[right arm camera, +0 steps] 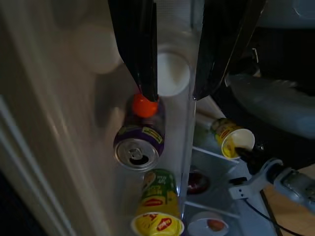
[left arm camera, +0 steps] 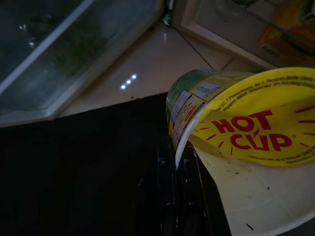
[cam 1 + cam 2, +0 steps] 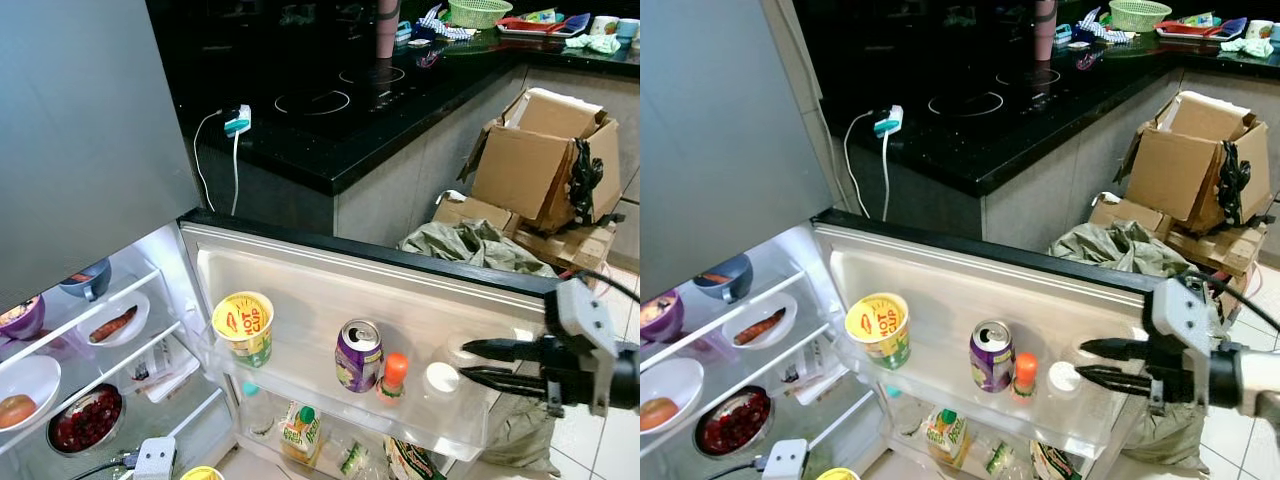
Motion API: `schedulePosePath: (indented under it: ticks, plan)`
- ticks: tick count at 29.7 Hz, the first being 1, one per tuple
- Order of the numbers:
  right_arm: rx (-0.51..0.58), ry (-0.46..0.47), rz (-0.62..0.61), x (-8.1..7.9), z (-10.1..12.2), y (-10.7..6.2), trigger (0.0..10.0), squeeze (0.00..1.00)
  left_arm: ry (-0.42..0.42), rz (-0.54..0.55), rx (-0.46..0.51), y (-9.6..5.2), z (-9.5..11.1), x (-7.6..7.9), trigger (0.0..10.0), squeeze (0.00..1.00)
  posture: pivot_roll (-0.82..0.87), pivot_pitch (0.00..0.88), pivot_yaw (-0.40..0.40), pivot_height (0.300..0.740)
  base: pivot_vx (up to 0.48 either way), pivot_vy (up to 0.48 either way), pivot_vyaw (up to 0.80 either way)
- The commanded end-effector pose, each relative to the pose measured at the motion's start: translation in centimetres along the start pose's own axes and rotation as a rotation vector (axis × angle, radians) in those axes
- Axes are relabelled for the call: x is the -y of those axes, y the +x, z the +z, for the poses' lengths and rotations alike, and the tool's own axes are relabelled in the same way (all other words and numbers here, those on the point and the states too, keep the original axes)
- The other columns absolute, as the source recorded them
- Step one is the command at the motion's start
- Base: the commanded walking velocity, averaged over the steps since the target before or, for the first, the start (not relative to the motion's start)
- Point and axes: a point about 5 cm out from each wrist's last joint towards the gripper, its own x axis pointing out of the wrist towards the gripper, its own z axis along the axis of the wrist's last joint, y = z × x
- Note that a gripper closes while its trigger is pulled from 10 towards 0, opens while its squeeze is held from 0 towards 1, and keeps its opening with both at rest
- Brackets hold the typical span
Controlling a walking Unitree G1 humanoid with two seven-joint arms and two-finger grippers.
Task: Restocking fridge
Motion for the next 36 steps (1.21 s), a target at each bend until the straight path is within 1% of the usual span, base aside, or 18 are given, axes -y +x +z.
schedulePosePath:
  ticks: [1, 4, 5, 8, 9, 10, 11, 13, 14, 16, 17, 19, 26, 29, 30, 32, 33, 36]
  plan:
    - [-0.016, 0.021, 0.005, 0.0, -0.3, 0.3, 10.0, 0.0, -0.026, -0.002, 0.001, 0.0, -0.5, 0.2, 10.0, 0.0, -0.04, 0.0, 0.041, 0.74, 0.0, 0.0, 0.0]
    - [-0.018, 0.087, 0.02, -0.3, -1.8, 1.3, 10.0, 0.0, -0.047, -0.008, 0.048, 0.0, 0.3, 0.2, 10.0, 0.0, -0.03, 0.0, 0.035, 0.74, 0.0, 0.0, 0.0]
    - [-0.018, 0.087, 0.02, -0.3, -1.8, 1.3, 10.0, 0.0, -0.047, -0.008, 0.048, 0.0, 0.3, 0.2, 10.0, 0.0, -0.03, 0.0, 0.035, 0.74, 0.0, 0.0, 0.0]
    - [-0.016, 0.114, 0.014, -0.3, -2.5, 1.8, 10.0, 0.0, -0.066, -0.005, 0.115, 0.0, 1.7, -0.4, 10.0, 0.0, -0.03, 0.0, 0.035, 0.74, 0.0, 0.0, 0.0]
    - [-0.016, 0.114, 0.014, -0.3, -2.5, 1.8, 10.0, 0.0, -0.066, -0.005, 0.115, 0.0, 1.7, -0.4, 10.0, 0.0, -0.03, 0.0, 0.035, 0.74, 0.0, 0.0, 0.0]
    - [-0.014, 0.117, 0.014, -0.2, -2.6, 1.9, 10.0, 0.0, -0.074, -0.009, 0.149, -0.1, 2.4, -0.7, 10.0, 0.0, -0.03, 0.0, 0.035, 0.74, 0.0, 0.0, 0.0]
    - [-0.014, 0.117, 0.014, -0.2, -2.6, 1.9, 10.0, 0.0, -0.074, -0.009, 0.149, -0.1, 2.4, -0.7, 10.0, 0.0, -0.03, 0.0, 0.035, 0.74, 0.0, 0.0, 0.0]
    - [0.001, 0.12, 0.017, -0.2, -2.5, 2.1, 10.0, 0.0, -0.081, -0.037, 0.233, -0.3, 4.3, -1.5, 10.0, 0.0, -0.02, 0.0, 0.042, 0.74, 0.0, 0.0, 0.0]
    - [0.001, 0.12, 0.017, -0.2, -2.5, 2.1, 10.0, 0.0, -0.081, -0.037, 0.233, -0.3, 4.3, -1.5, 10.0, 0.0, -0.02, 0.0, 0.042, 0.74, 0.0, 0.0, 0.0]
    - [0.041, 0.115, 0.034, -0.4, -2.0, 2.4, 10.0, 0.0, -0.08, -0.052, 0.294, -0.7, 5.6, -2.5, 10.0, 0.0, -0.01, 0.0, 0.044, 0.74, 0.0, 0.0, 0.0]
    - [0.059, 0.11, 0.041, -0.5, -1.8, 2.5, 10.0, 0.0, -0.079, -0.053, 0.308, -0.9, 5.9, -3.0, 10.0, 0.0, -0.01, 0.0, 0.044, 0.74, 0.0, 0.0, 0.0]
    - [0.078, 0.103, 0.051, -0.6, -1.4, 2.6, 10.0, 0.0, -0.08, -0.053, 0.318, -1.2, 6.0, -3.6, 10.0, 0.0, -0.01, 0.0, 0.044, 0.74, 0.0, 0.0, 0.0]
    - [0.101, 0.098, 0.073, -0.8, -1.0, 2.6, 10.0, 0.0, -0.086, -0.077, 0.332, -1.5, 6.0, -4.0, 10.0, 0.0, 0.0, 0.0, 0.042, 0.74, 0.0, 0.0, 0.0]
    - [0.108, 0.085, 0.093, -0.9, -0.5, 2.6, 10.0, 0.0, -0.08, -0.16, 0.364, -1.6, 6.4, -3.7, 10.0, 0.0, 0.0, 0.0, 0.04, 0.74, 0.0, 0.0, 0.0]
    - [0.108, 0.085, 0.093, -0.9, -0.5, 2.6, 10.0, 0.0, -0.08, -0.16, 0.364, -1.6, 6.4, -3.7, 10.0, 0.0, 0.0, 0.0, 0.04, 0.74, 0.0, 0.0, 0.0]
    - [0.107, 0.079, 0.096, -0.8, -0.5, 2.6, 10.0, 0.0, -0.064, -0.207, 0.384, -1.8, 6.8, -3.6, 10.0, 0.0, 0.01, 0.0, 0.037, 0.74, 0.0, 0.0, 0.0]
    - [0.107, 0.079, 0.096, -0.8, -0.5, 2.6, 10.0, 0.0, -0.064, -0.207, 0.384, -1.8, 6.8, -3.6, 10.0, 0.0, 0.01, 0.0, 0.037, 0.74, 0.0, 0.0, 0.0]
    - [0.106, 0.076, 0.098, -0.8, -0.4, 2.5, 10.0, 0.0, -0.037, -0.253, 0.402, -2.2, 7.3, -3.9, 10.0, 0.0, 0.0, 0.0, 0.035, 0.74, 0.0, 0.0, 0.0]
